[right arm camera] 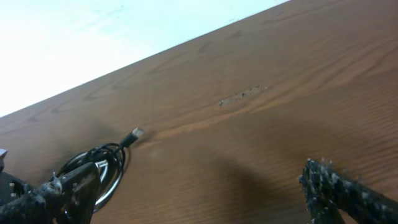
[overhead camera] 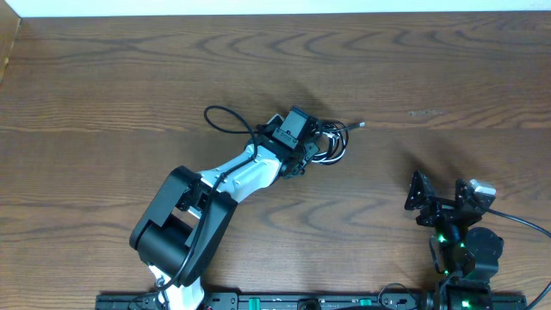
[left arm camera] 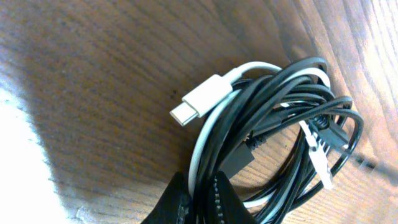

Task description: Untangle cables

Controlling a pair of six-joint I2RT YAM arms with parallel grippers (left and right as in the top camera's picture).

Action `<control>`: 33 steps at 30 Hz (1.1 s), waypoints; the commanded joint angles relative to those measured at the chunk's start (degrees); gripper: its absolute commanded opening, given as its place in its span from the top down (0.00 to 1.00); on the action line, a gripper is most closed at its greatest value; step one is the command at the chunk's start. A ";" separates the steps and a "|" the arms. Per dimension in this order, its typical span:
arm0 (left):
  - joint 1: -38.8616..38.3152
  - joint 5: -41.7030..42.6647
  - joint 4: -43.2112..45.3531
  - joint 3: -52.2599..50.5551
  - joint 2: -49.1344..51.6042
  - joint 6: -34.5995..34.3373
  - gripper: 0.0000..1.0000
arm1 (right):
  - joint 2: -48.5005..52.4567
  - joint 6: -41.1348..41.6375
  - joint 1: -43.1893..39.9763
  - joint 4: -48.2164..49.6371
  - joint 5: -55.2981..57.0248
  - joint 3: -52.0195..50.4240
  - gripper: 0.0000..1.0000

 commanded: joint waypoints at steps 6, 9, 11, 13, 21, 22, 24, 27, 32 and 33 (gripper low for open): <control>4.13 10.62 -0.02 0.20 -7.65 27.19 0.93 | 0.13 1.51 -0.31 -0.61 -1.64 2.56 0.01; 5.42 17.57 0.00 0.22 -14.45 30.95 0.93 | 0.28 -0.94 -0.31 -3.41 -1.44 6.34 0.01; 6.08 20.87 -0.35 0.22 -18.99 33.35 0.93 | 1.73 -2.36 -0.31 -6.78 -1.46 10.21 0.01; 6.32 23.37 -0.37 0.20 -22.08 36.02 0.93 | 4.68 -2.64 -0.31 -9.35 -2.34 14.27 0.01; 9.75 42.73 0.42 0.20 -23.89 40.76 0.93 | 29.83 -4.02 -0.31 -8.90 -24.70 30.62 0.01; 11.26 44.24 0.63 0.20 -23.89 39.63 0.93 | 31.80 -4.00 -0.31 -7.85 -26.73 31.06 0.01; 14.45 47.32 1.51 0.20 -23.89 36.20 0.93 | 36.06 -3.04 -0.31 -3.43 -32.76 31.12 0.12; 18.69 51.12 2.62 0.20 -23.89 30.62 0.92 | 43.50 -2.93 0.17 2.01 -41.46 31.12 0.21; 18.91 52.92 3.10 0.20 -23.89 25.51 0.93 | 51.30 -2.97 6.58 7.50 -42.60 31.15 0.22; 18.97 53.13 3.34 0.20 -23.89 24.87 0.92 | 52.54 -2.97 7.67 9.14 -42.56 31.15 0.21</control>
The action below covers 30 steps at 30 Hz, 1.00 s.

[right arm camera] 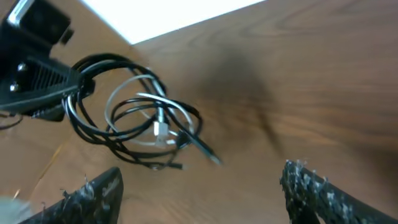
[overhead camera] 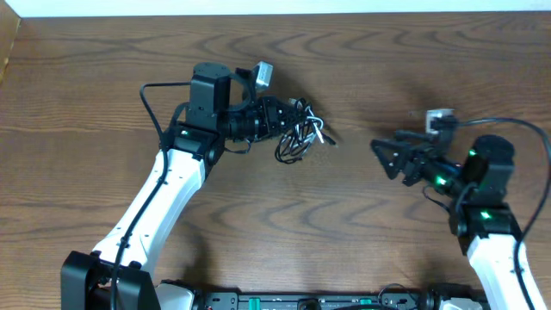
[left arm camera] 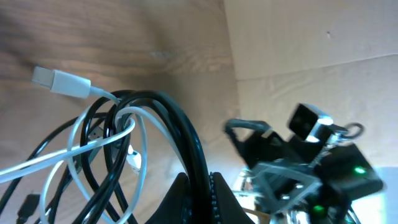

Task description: Untangle cables

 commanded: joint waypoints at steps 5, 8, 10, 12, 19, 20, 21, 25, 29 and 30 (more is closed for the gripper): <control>0.68 4.35 1.40 0.28 -0.11 -10.69 0.93 | 10.67 -0.61 7.69 7.98 -1.40 2.99 0.23; 0.66 4.35 1.42 0.28 -0.11 -11.63 0.92 | 14.99 -1.95 8.57 7.93 -0.90 7.04 0.25; 0.66 4.83 1.42 0.28 -0.11 -12.50 0.93 | 17.64 -4.20 8.57 6.99 -0.87 10.47 0.27; 0.66 5.20 1.40 0.28 -0.11 -13.05 0.93 | 21.55 -8.63 8.59 3.52 -0.85 14.34 0.30; 0.63 5.18 1.40 0.28 -0.11 -15.21 0.93 | 29.79 -11.34 10.93 2.84 -1.11 16.24 0.33; 0.63 5.16 1.40 0.28 -0.11 -15.21 0.92 | 30.45 -11.37 11.98 2.86 -1.16 16.24 0.32; 0.63 5.16 1.40 0.28 -0.11 -15.23 0.93 | 30.67 -11.47 12.59 2.89 -1.16 16.24 0.32; 0.52 5.18 1.40 0.28 -0.11 -15.26 0.92 | 30.95 -11.96 16.28 3.23 -0.50 16.24 0.29; 0.04 5.18 1.40 0.28 -0.13 -15.56 0.93 | 32.02 -10.29 18.38 4.13 6.01 16.24 0.29; -0.07 5.22 1.38 0.28 -0.11 -16.06 0.92 | 32.65 -9.53 18.93 5.18 7.82 16.24 0.30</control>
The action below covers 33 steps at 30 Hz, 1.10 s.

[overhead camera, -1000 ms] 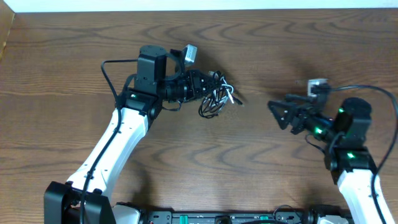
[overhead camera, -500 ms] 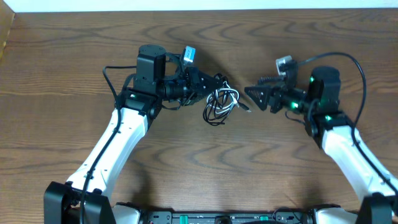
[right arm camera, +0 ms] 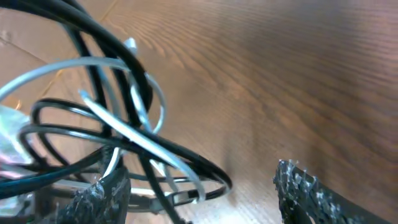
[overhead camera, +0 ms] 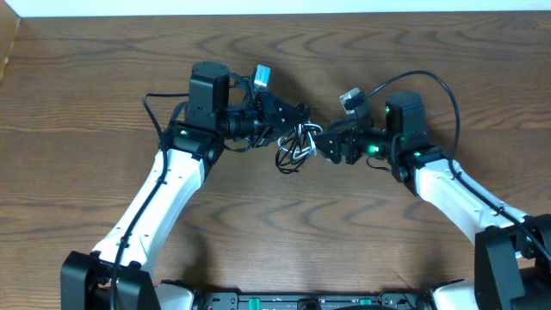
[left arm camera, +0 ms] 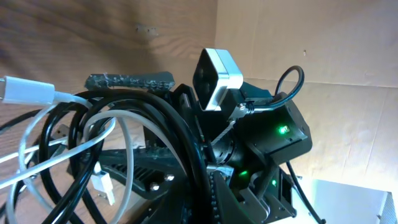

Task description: Untangle cables

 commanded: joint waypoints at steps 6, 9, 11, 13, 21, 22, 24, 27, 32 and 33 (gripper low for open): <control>-0.63 2.69 0.31 0.28 -0.22 -3.10 0.93 | 8.28 6.38 3.85 15.41 10.62 0.81 0.31; -0.61 3.02 0.31 0.28 -0.22 -3.23 0.93 | 9.81 7.78 3.48 18.80 11.72 0.81 0.56; -0.61 2.32 0.31 0.28 -0.22 -3.19 0.93 | 9.33 7.98 2.80 20.04 11.65 0.81 0.76; -0.59 0.52 0.28 0.26 -0.22 -2.47 0.92 | 8.28 9.09 1.79 20.22 11.50 0.81 0.86; -0.55 -30.69 -17.94 0.26 -0.15 11.89 0.93 | -11.15 15.34 -5.14 1.90 11.67 0.81 0.99; -0.55 -33.18 -19.63 0.26 -0.15 13.03 0.93 | -13.20 16.46 -5.68 -0.81 13.53 0.81 0.99; -0.55 -37.46 -22.84 0.26 -0.15 14.84 0.93 | -18.62 18.95 -7.19 -8.98 20.59 0.81 0.99; -0.55 -39.47 -24.94 0.24 -0.15 17.86 0.93 | -23.96 18.91 -8.79 -16.04 27.23 0.81 0.99; -0.57 -36.33 -24.81 0.24 -0.15 22.23 0.92 | -25.62 17.64 -9.68 -19.89 26.32 0.81 0.97; -0.57 -35.19 -24.55 0.24 -0.15 23.30 0.92 | -25.27 17.29 -9.64 -19.93 25.42 0.81 0.96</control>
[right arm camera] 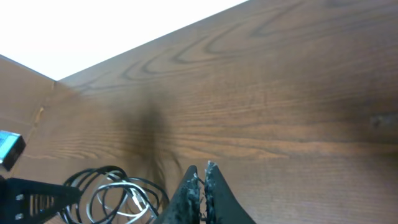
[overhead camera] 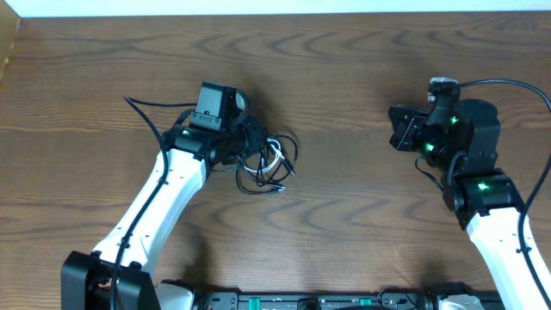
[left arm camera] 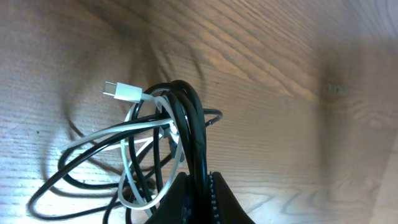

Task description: Untangle cables

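Note:
The tangle of black and white cables [overhead camera: 269, 164] sits left of the table's middle, apparently hanging just above the wood over its shadow. My left gripper [overhead camera: 248, 143] is shut on a black strand of that bundle [left arm camera: 155, 140]. Its fingertips [left arm camera: 200, 178] pinch the strand, and a white USB-C plug [left arm camera: 121, 92] sticks out at the upper left. My right gripper [overhead camera: 396, 131] is far to the right, clear of the cables. It is shut [right arm camera: 200, 169], with nothing that I can make out between the fingers. The bundle [right arm camera: 115, 193] lies at its lower left.
The brown wooden table [overhead camera: 344, 232] runs to a white strip [overhead camera: 284, 7] along the far edge. A cardboard piece [overhead camera: 7, 47] stands at the far left corner. The arm mounts and a rail [overhead camera: 301, 301] line the front edge.
My right gripper was open right against the bundle; now it is shut and far to the right. My left gripper, still holding the bundle, has moved slightly left and lower.
First my left gripper was shut on the bundle on the table, with the right arm parked at the front right. Then the bundle was held up at the middle with the right gripper open nearby, then against it. Now the grippers are apart.

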Controlling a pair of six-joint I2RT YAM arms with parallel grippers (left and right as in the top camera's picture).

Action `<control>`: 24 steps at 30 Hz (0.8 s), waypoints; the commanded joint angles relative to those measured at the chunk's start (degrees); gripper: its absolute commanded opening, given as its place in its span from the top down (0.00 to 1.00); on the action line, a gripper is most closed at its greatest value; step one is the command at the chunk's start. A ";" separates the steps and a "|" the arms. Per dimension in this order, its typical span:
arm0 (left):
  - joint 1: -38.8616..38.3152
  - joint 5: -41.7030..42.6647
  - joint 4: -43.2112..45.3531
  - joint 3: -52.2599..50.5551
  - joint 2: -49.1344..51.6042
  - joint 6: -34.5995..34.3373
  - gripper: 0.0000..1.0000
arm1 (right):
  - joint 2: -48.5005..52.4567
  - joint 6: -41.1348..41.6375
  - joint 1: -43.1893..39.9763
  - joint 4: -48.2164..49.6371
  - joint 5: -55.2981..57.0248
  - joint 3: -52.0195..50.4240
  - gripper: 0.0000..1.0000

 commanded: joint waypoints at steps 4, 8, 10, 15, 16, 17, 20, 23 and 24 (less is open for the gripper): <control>0.13 12.09 3.82 0.00 -0.24 13.53 0.92 | 2.56 -1.81 -0.13 -0.26 -6.03 0.09 0.74; 0.13 27.41 11.52 0.00 -0.24 17.09 0.92 | 4.07 -4.59 -0.07 0.63 -13.51 0.09 0.30; 0.13 34.16 17.53 0.00 -0.24 16.17 0.93 | 4.46 -6.93 0.59 1.77 -16.68 0.09 0.26; 0.13 38.91 26.86 0.00 -0.24 5.79 0.92 | 6.40 -8.26 2.16 1.97 -16.74 0.09 0.32; 0.13 39.65 28.76 0.00 -0.24 4.26 0.92 | 7.19 -8.41 2.73 2.19 -17.07 0.09 0.33; 0.13 39.56 29.83 0.00 -0.24 2.64 0.92 | 7.93 -9.35 3.32 2.95 -18.32 0.09 0.35; 0.11 39.58 30.88 0.00 -0.24 0.57 0.93 | 10.29 -9.73 5.27 5.79 -19.45 0.09 0.44; 0.11 41.40 30.84 0.00 -0.24 0.26 0.93 | 13.33 -9.73 6.95 6.49 -15.98 0.09 0.55; 0.11 42.01 30.84 0.00 -0.24 0.24 0.93 | 13.99 -9.75 6.99 6.67 -14.80 0.09 0.55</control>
